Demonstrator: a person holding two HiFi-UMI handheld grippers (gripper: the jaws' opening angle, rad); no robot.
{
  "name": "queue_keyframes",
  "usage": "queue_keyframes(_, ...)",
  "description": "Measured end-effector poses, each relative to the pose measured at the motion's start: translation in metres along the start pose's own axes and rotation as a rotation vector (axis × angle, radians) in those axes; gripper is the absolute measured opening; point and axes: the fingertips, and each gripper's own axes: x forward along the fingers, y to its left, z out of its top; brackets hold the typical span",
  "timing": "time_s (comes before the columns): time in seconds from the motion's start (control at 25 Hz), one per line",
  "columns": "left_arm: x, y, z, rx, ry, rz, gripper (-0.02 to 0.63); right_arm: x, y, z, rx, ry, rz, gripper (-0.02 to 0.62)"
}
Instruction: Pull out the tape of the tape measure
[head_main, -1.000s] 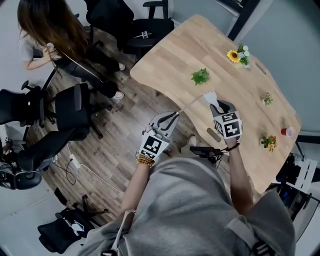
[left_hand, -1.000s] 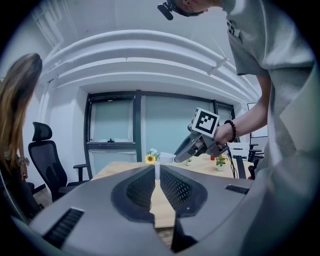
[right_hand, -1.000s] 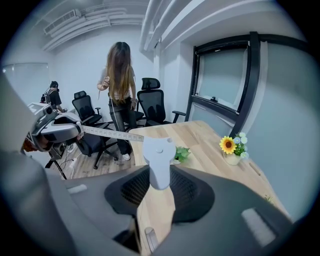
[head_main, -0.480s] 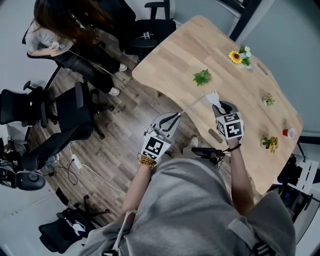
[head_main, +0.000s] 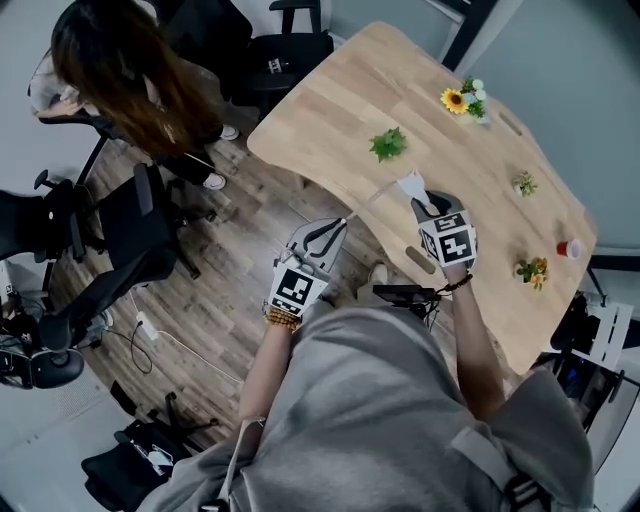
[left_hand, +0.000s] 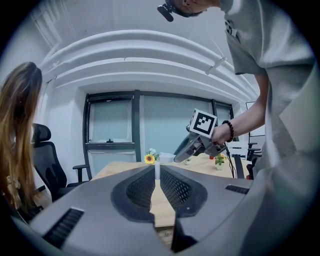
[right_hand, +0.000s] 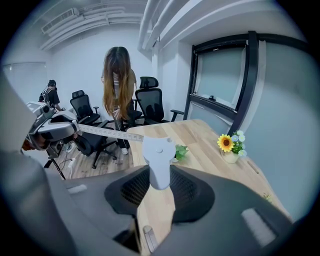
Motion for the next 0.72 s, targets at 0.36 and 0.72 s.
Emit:
queue_keyframes(0.36, -0.003, 0.003, -0.002, 0.002, 0.005, 0.010, 0.037, 0.001, -0.009, -0.004, 0.015, 0.008, -0.021, 0.130)
queue_keyframes(0.72, -0.011, 0.013, -0.006, 0.001, 0.018, 0.035, 0.037, 0.002, -0.017, -0.006, 0.024, 0.017, -0.034, 0.130)
